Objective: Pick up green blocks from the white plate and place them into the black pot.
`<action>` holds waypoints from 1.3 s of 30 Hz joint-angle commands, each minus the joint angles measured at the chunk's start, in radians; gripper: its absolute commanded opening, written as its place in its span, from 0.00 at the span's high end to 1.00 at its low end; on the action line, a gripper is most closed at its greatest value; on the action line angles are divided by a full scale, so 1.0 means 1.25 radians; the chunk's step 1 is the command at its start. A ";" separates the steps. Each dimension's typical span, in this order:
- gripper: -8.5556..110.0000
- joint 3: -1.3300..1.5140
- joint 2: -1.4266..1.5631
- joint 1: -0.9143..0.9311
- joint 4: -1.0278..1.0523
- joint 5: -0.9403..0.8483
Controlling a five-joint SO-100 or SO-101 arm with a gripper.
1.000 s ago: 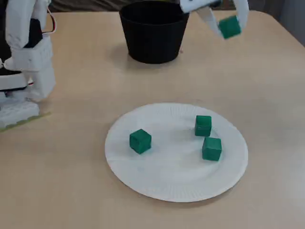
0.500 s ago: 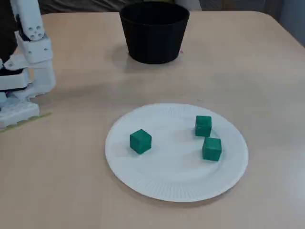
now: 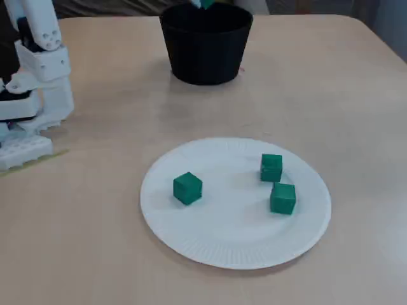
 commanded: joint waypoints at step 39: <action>0.95 -0.123 -0.013 0.863 0.254 -0.366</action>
